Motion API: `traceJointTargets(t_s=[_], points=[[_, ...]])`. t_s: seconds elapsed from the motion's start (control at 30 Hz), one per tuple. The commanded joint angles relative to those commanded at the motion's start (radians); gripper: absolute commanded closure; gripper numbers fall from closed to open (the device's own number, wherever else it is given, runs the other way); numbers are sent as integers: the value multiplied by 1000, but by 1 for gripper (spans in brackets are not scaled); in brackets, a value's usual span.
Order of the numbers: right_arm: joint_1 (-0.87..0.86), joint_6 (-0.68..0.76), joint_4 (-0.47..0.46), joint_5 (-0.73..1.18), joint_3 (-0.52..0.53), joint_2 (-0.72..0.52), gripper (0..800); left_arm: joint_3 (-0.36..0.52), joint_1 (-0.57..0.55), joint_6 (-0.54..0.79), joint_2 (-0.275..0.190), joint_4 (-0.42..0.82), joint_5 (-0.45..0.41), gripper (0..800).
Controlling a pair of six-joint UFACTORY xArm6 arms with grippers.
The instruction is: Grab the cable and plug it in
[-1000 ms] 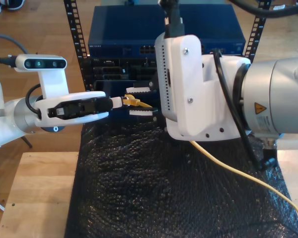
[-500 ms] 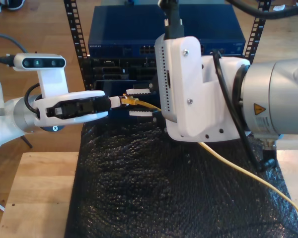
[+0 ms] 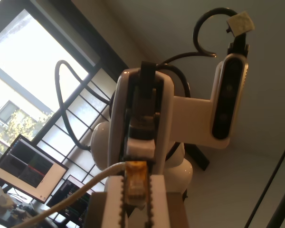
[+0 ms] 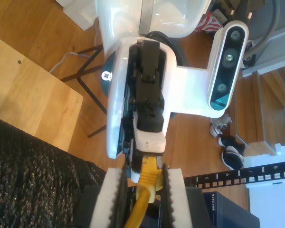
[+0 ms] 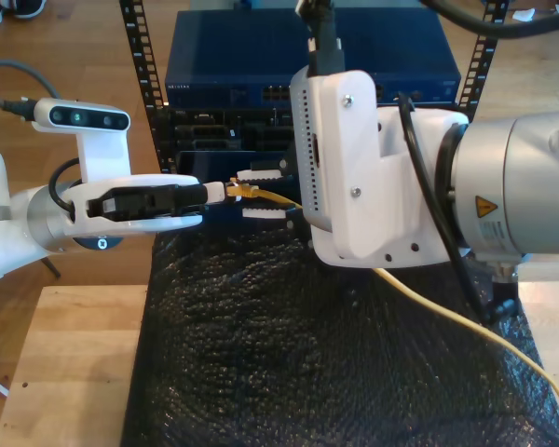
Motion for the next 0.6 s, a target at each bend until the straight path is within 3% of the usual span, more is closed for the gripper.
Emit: traceJointTargets(t_s=[0.2,0.43,0.6], points=[[0,0,0,-2,0,2,631,0,0,2,0,0,0,780],[0,2,3,-8,5,2,743,0,0,2,0,0,3,780],[0,2,11,-28,14,0,773,0,-12,0,0,2,3,779]])
